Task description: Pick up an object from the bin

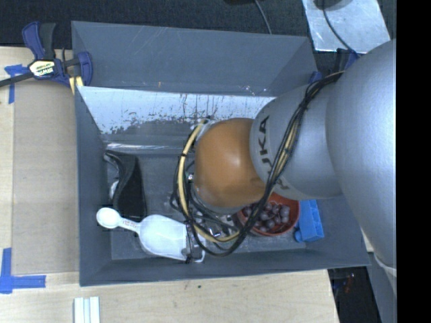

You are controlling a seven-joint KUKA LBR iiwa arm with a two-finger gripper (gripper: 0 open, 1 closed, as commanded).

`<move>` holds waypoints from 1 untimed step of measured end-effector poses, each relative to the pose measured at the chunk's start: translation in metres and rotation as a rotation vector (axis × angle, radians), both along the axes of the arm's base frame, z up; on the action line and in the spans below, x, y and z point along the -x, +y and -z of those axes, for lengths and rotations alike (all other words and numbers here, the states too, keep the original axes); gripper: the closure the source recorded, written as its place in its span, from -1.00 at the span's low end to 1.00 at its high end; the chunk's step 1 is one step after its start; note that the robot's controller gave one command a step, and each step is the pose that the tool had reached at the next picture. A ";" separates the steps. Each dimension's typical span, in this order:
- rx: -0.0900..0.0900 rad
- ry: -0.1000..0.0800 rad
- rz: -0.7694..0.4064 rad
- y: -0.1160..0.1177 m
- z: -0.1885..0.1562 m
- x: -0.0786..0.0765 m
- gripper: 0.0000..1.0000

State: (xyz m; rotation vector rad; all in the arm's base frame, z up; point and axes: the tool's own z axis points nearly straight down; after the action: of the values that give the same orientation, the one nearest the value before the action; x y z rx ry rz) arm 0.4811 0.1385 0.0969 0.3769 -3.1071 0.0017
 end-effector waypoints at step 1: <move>0.000 -0.015 0.452 -0.014 0.026 -0.020 1.00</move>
Offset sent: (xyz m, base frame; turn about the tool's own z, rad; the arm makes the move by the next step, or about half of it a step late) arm 0.0000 0.0000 0.0000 0.0000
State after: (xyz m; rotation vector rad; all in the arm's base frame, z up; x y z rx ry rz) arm 0.5015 0.1247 0.0709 -0.3301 -3.1269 0.0005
